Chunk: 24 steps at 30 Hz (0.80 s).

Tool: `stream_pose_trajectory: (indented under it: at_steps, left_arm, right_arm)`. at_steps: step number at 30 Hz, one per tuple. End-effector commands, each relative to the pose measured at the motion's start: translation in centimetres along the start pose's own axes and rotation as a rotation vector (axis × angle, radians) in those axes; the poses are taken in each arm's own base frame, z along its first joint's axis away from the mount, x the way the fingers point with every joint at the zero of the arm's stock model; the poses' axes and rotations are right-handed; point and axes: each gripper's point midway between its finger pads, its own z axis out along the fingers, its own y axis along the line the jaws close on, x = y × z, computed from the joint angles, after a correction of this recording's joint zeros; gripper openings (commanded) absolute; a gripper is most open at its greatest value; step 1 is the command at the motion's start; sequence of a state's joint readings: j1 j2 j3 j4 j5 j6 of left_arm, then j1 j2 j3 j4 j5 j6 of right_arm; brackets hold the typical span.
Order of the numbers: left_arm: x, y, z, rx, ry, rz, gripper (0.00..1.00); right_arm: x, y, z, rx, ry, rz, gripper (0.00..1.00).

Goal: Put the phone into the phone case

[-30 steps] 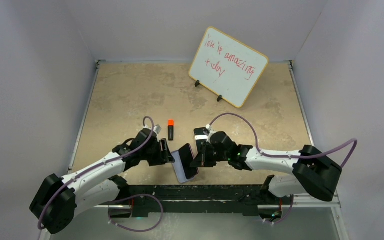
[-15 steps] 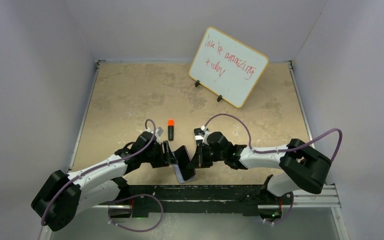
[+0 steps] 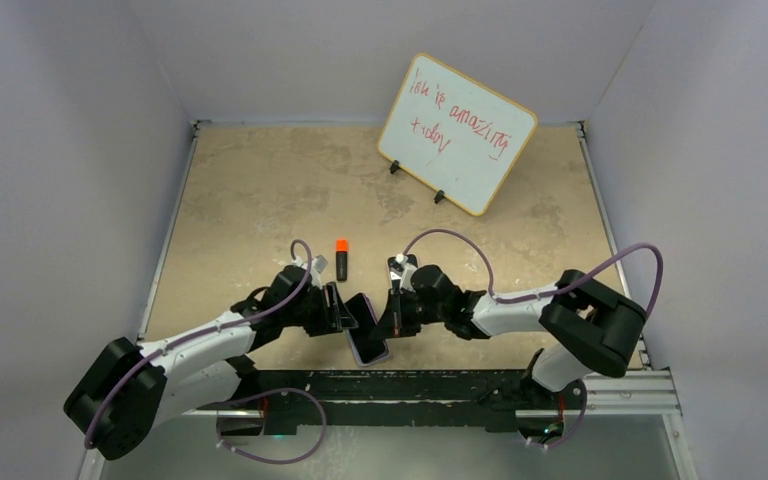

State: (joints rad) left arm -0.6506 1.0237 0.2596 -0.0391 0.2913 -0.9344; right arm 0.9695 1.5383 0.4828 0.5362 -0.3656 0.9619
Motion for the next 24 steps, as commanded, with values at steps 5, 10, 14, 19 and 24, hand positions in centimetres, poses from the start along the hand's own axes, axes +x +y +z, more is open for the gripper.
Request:
stream_pose_trajectory:
  at_steps: [5,10,14,19,24]
  left_arm:
    - [-0.3,-1.8,-0.2,0.092,-0.022,-0.020,0.46]
    - [-0.6,-2.1,-0.6,0.088,-0.026,-0.016,0.45]
    - [-0.5,-1.0,-0.9,0.026,-0.036,-0.033,0.44]
    - [-0.6,-0.8,-1.1,-0.011,-0.030,-0.039,0.42]
    - [-0.9,-0.7,-1.2,-0.037,-0.029,-0.024,0.42]
  right_arm:
    - [1.1,-0.9,1.2,0.003,0.036,-0.001,0.00]
    - [0.0,-0.8,0.6,0.053,-0.022,-0.004,0.11]
    - [-1.3,-0.7,-0.6,0.107,-0.085,-0.020,0.23]
    - [-2.1,-0.7,-2.0,0.182,-0.113,-0.023,0.41]
    - [-2.7,-0.2,-3.3,0.193,-0.151,-0.049,0.41]
